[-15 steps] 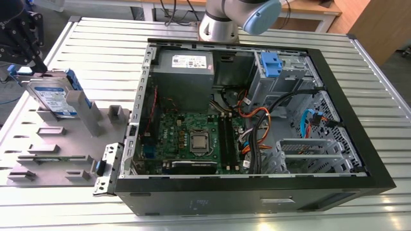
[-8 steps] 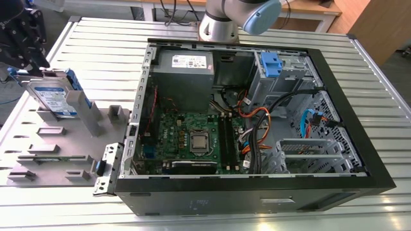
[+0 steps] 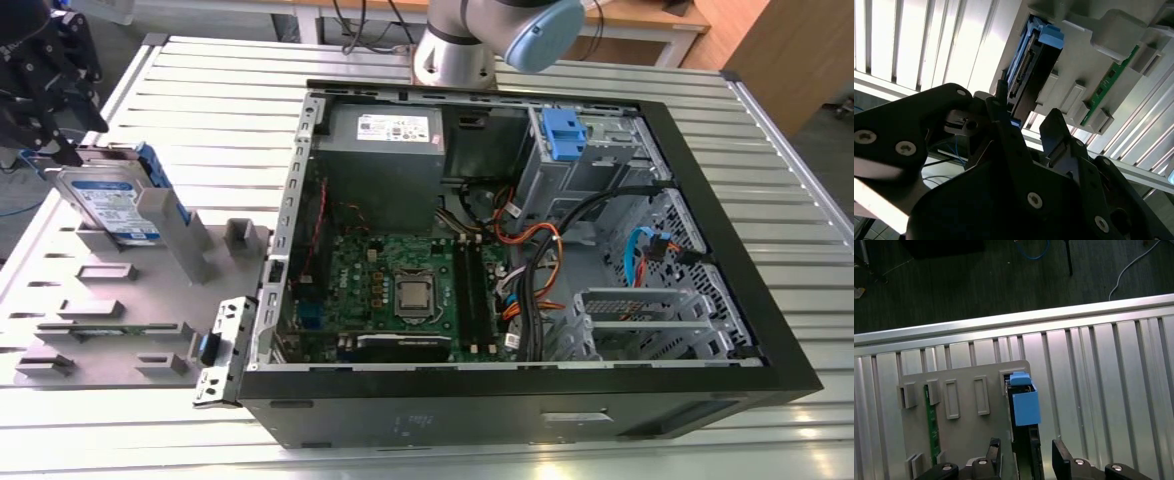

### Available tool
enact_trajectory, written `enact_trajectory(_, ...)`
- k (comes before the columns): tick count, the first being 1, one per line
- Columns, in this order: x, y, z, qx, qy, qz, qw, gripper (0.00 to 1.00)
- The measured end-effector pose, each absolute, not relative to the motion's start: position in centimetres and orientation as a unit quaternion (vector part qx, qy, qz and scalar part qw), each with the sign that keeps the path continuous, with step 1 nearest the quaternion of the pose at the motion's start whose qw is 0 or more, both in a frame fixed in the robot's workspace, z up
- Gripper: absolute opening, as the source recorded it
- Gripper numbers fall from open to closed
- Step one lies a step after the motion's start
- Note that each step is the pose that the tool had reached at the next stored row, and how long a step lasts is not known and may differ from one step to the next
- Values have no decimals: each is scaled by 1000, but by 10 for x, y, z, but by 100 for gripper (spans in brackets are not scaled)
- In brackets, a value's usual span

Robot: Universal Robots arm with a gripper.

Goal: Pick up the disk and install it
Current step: 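Pick up the disk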

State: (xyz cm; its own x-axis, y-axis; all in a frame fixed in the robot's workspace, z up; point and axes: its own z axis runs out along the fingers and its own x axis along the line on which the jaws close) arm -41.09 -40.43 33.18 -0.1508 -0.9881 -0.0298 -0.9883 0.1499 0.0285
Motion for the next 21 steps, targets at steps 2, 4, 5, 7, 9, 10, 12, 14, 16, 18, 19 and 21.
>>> enact_trajectory(2, -411, -404, 332, -652, 758, 21, 2, 53)
enact_trajectory(4, -411, -404, 332, -652, 758, 21, 2, 53)
enact_trajectory(5, -411, -404, 332, -652, 758, 21, 2, 53)
enact_trajectory(7, -411, -404, 330, -652, 758, 20, 2, 53)
enact_trajectory(9, -411, -404, 328, -652, 758, 20, 2, 53)
enact_trajectory(10, -411, -404, 326, -652, 758, 20, 2, 53)
enact_trajectory(12, -411, -404, 322, -652, 758, 20, 2, 53)
enact_trajectory(14, -411, -404, 319, -652, 758, 20, 2, 53)
enact_trajectory(16, -411, -404, 315, -652, 758, 20, 2, 53)
enact_trajectory(18, -411, -404, 311, -652, 758, 20, 2, 53)
enact_trajectory(19, -411, -404, 310, -652, 758, 20, 2, 53)
enact_trajectory(21, -411, -404, 306, -652, 758, 20, 2, 53)
